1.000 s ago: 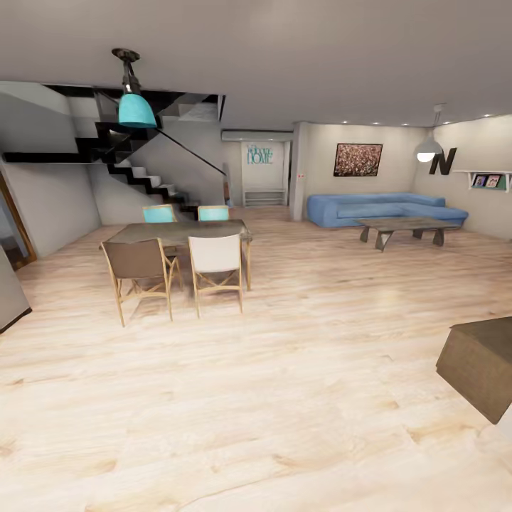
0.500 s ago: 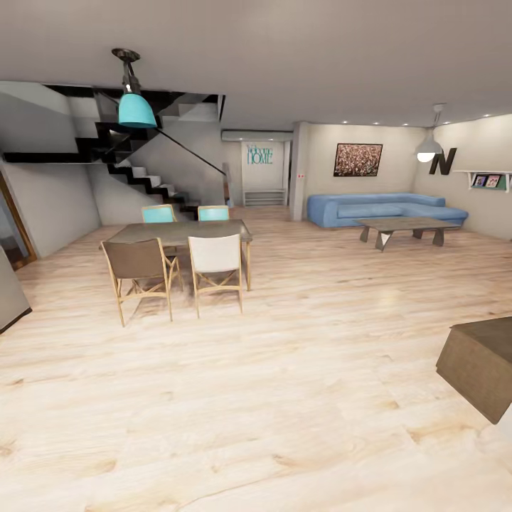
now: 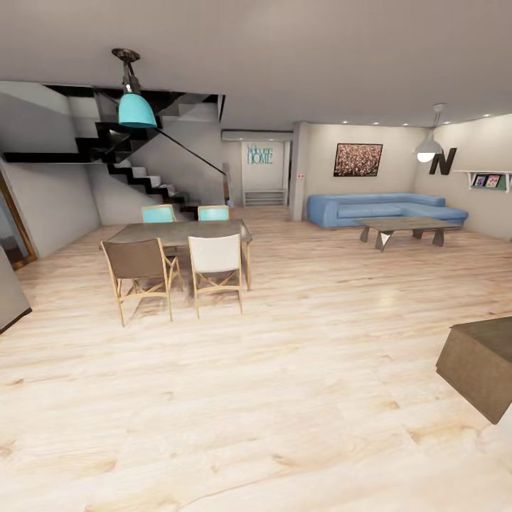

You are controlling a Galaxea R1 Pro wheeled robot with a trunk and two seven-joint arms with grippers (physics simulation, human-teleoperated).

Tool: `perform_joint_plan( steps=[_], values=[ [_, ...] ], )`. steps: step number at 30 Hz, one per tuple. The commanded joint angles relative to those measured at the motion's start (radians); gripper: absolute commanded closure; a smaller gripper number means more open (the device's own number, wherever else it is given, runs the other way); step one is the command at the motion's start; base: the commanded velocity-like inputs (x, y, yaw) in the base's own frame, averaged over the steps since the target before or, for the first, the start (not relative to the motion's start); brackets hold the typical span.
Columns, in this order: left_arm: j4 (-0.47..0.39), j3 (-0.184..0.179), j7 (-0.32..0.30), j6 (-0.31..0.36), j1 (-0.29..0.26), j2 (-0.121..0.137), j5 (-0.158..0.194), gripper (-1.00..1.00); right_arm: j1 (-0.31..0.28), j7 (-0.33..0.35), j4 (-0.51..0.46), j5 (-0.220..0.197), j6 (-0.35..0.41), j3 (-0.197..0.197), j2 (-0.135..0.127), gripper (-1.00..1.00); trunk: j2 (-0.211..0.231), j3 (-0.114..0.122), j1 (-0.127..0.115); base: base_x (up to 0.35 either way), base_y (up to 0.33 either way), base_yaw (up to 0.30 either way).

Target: Pick up the poster from the kitchen countertop and hang it on one of the wall nails in the kitchen.

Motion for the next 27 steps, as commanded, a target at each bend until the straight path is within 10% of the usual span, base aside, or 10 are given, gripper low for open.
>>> perform_joint_plan(
  steps=[1, 17, 27],
  values=[
    [-0.61, 0.001, 0.0, -0.002, 0.001, 0.002, 0.0, -1.0, -0.03, 0.0, -0.369, -0.001, -0.062, -0.001, 0.0, -1.0, 0.0, -0.001, 0.0, 0.0, 0.0, 0.0],
    [-0.63, 0.009, 0.002, -0.1, 0.0, 0.024, 0.001, -1.0, -0.024, -0.003, -0.39, 0.006, -0.067, 0.004, -0.002, -1.0, 0.0, -0.001, 0.0, 0.0, 0.0, 0.004],
    [-0.62, 0.01, 0.002, -0.1, 0.001, 0.024, 0.001, -1.0, -0.024, -0.006, -0.39, 0.002, -0.069, 0.002, 0.003, -1.0, 0.0, -0.001, 0.0, 0.0, 0.0, 0.279]
  ],
)
